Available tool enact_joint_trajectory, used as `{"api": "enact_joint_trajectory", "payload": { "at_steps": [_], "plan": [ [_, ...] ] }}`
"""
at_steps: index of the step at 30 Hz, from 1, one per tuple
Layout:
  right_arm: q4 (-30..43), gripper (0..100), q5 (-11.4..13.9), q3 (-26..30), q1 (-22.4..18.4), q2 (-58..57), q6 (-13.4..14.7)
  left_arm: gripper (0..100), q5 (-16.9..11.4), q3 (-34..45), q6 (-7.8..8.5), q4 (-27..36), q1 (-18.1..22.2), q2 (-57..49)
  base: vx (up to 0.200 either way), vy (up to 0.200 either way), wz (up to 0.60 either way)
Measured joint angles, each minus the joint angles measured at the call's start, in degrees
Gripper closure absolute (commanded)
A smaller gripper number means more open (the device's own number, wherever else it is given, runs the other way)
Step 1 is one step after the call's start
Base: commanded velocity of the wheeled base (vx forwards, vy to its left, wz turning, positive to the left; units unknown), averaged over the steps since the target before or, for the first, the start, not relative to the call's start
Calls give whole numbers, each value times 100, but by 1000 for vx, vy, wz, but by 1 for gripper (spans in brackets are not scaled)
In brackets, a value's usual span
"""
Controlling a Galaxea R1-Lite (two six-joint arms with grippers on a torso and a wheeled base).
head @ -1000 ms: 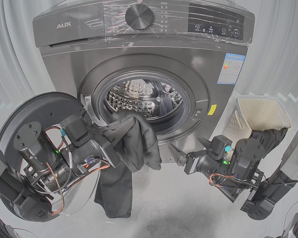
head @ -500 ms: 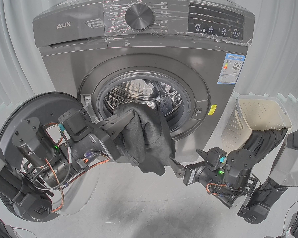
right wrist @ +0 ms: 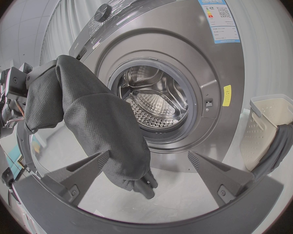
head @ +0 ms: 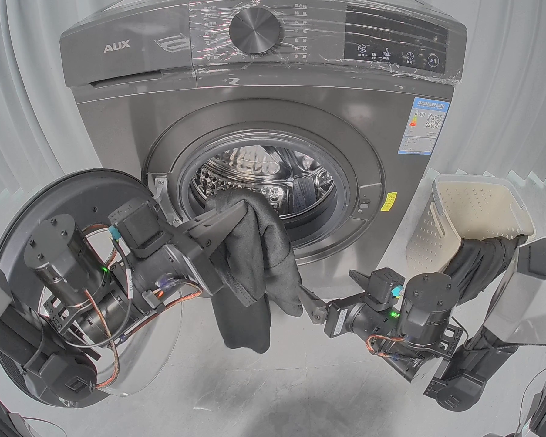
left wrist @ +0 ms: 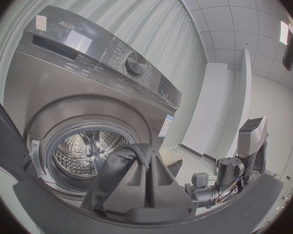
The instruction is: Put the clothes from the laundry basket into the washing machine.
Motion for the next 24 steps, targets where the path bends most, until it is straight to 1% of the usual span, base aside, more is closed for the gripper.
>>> {"api": "enact_joint_trajectory", "payload": {
  "at_steps": [10,24],
  "plan": [
    [-127,0,27,-369,255,229,-35,100,57,-13,2,0,0,38,0,0,0],
    [-197,0,22,-338,338,304,-46,100,68,-9,2,-2,0,41,0,0,0]
  ]
}}
